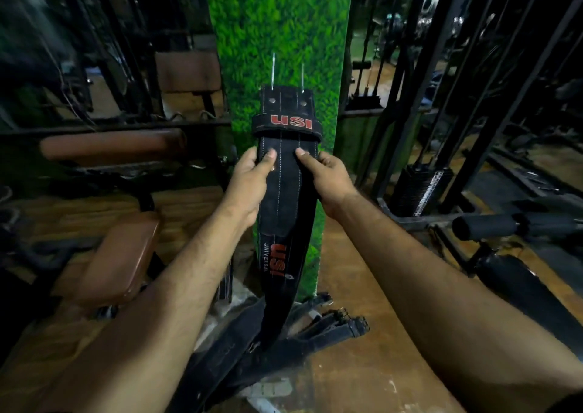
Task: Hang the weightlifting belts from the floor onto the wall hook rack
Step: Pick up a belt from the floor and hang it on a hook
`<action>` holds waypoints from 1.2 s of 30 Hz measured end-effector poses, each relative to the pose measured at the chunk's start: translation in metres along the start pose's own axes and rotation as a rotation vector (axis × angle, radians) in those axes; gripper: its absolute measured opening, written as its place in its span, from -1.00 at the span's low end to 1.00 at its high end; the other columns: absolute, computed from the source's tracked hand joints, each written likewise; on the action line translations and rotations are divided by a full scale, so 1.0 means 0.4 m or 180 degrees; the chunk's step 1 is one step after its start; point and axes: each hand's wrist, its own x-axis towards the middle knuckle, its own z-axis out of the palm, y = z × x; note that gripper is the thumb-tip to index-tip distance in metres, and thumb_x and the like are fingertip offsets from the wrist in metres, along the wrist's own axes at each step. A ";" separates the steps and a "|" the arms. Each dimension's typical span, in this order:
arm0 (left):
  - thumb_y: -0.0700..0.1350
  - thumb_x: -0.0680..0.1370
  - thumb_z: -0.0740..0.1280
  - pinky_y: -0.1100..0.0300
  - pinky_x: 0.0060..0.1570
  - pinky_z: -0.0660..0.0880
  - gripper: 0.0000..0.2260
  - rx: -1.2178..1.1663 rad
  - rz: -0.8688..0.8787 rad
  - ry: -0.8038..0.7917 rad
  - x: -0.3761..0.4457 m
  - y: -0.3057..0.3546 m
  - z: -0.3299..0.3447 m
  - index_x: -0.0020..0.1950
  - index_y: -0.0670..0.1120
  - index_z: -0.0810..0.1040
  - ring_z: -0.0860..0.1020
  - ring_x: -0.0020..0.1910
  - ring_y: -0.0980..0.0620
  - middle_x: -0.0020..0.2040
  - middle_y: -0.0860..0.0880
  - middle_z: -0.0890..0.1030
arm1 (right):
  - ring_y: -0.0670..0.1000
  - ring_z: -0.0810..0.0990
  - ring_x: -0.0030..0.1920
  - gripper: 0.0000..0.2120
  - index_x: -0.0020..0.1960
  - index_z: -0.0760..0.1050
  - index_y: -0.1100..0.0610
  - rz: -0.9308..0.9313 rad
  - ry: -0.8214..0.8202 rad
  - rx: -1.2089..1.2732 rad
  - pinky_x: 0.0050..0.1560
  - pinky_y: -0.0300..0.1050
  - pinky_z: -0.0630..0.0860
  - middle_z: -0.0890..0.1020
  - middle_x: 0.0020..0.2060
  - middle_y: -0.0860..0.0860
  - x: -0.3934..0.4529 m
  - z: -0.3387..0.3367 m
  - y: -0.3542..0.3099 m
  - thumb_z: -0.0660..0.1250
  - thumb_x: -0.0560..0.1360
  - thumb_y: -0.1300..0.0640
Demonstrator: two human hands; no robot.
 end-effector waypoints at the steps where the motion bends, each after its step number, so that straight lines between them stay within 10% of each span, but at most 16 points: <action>1: -0.13 0.68 0.23 -0.04 0.15 0.59 -0.86 0.0027 0.0096 -0.0006 0.003 0.022 0.013 0.18 -0.11 0.53 0.64 0.08 -0.05 0.10 -0.15 0.67 | 0.29 0.67 0.14 -0.70 0.12 0.59 0.35 -0.0091 -0.0021 0.0014 0.24 0.24 0.58 0.70 0.07 0.27 0.011 -0.002 -0.023 0.42 0.56 0.12; 6: -0.15 0.69 0.21 0.22 -0.07 0.61 -0.80 0.0211 0.0537 0.0090 0.031 0.147 0.083 0.27 -0.17 0.50 0.68 -0.03 0.12 0.08 -0.10 0.68 | 0.24 0.68 0.12 -0.66 0.26 0.52 0.35 -0.0572 -0.0269 0.0099 0.21 0.18 0.61 0.68 0.12 0.30 0.046 -0.005 -0.157 0.36 0.60 0.13; 14: -0.06 0.64 0.31 -0.13 0.24 0.57 -0.85 0.0174 0.1006 0.0364 0.105 0.281 0.166 0.16 -0.06 0.59 0.66 0.16 -0.10 0.14 -0.13 0.70 | 0.17 0.66 -0.02 -0.71 0.13 0.52 0.40 -0.1423 -0.0089 0.0114 0.12 0.26 0.60 0.68 0.03 0.35 0.098 0.013 -0.355 0.38 0.58 0.16; 18: -0.01 0.56 0.42 -0.18 0.23 0.54 -0.65 0.0034 0.0994 0.0265 0.124 0.292 0.184 0.18 -0.25 0.58 0.62 0.20 -0.23 0.16 -0.28 0.66 | -0.06 0.68 -0.13 -0.84 0.07 0.56 0.31 -0.1992 0.0129 -0.0100 -0.06 -0.09 0.64 0.71 -0.11 0.10 0.112 0.000 -0.453 0.36 0.60 0.19; 26: 0.40 0.31 0.45 0.02 -0.20 0.39 -0.27 0.0311 0.1219 0.0192 0.176 0.331 0.196 -0.09 -0.31 0.49 0.45 -0.24 -0.07 -0.22 -0.12 0.53 | -0.08 0.64 -0.19 -0.88 -0.13 0.58 0.04 -0.2438 0.0799 -0.0166 -0.06 0.00 0.63 0.69 -0.25 -0.09 0.159 0.021 -0.565 0.42 0.54 0.03; 36: 0.15 0.53 0.43 -0.06 -0.11 0.50 -0.53 0.0423 0.0896 -0.0211 0.125 0.197 0.136 0.01 -0.29 0.55 0.56 -0.14 -0.15 -0.10 -0.24 0.66 | -0.20 0.48 -0.40 -0.74 -0.24 0.52 0.09 -0.2105 0.1651 -0.0164 -0.35 -0.29 0.43 0.58 -0.39 -0.10 0.197 0.015 -0.545 0.45 0.52 -0.03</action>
